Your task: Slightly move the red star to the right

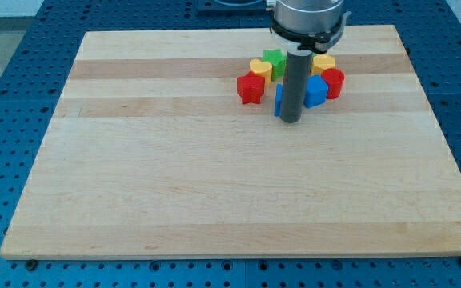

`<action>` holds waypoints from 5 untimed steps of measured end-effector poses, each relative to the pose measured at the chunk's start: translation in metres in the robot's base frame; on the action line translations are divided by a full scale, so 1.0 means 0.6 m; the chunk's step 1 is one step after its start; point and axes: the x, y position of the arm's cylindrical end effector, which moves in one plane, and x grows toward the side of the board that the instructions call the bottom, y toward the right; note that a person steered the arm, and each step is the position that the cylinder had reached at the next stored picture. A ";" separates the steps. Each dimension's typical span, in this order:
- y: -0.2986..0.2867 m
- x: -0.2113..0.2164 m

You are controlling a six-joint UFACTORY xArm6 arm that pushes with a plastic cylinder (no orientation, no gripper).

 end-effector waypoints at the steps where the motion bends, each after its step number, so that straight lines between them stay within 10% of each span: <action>1: -0.026 -0.005; 5: -0.071 -0.011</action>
